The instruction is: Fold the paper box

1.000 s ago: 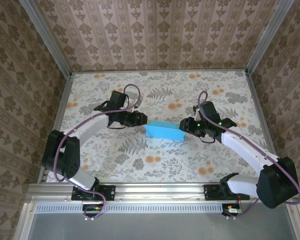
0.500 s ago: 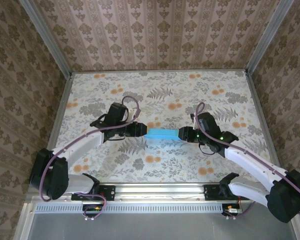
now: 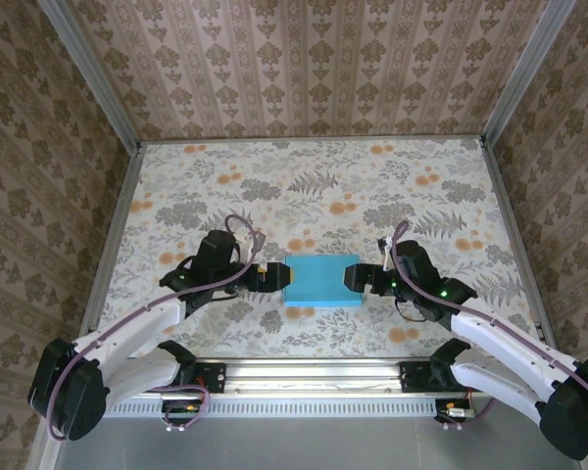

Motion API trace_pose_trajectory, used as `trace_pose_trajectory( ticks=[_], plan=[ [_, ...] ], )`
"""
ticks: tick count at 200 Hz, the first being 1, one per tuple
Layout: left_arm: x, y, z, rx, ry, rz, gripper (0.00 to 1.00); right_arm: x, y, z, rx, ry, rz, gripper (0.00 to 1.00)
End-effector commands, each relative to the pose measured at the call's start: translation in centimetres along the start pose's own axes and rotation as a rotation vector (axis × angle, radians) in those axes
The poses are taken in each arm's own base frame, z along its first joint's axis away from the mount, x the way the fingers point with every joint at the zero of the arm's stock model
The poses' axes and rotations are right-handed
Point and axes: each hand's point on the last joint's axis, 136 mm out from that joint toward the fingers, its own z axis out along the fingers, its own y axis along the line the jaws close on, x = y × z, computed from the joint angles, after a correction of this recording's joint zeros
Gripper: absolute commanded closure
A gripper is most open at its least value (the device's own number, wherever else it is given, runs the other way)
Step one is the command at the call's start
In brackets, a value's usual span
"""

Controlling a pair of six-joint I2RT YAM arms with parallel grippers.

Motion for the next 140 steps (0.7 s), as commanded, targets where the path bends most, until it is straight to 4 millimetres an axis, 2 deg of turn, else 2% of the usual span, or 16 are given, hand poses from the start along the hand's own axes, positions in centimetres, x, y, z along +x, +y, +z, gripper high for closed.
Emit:
trace_pose_trajectory(
  ticks=[1,47,94,140],
  plan=[
    [0.3,0.8,0.3,-0.028,-0.004,-0.024,0.00,1.4,-0.4,0.7,0.010,0.061,0.029,0.00],
    [-0.1,2.0,2.6,-0.048,0.001,-0.079,0.00,2.0,-0.4,2.4,0.010,0.118,0.044,0.00],
    [0.0,3.2,5.8,-0.075,0.051,-0.132,0.00,3.0,-1.6,4.6,0.060,0.174,0.082,0.00],
    [-0.1,3.4,8.0,-0.046,0.077,-0.161,0.00,3.2,-1.7,6.6,0.061,0.206,0.093,0.00]
  ],
)
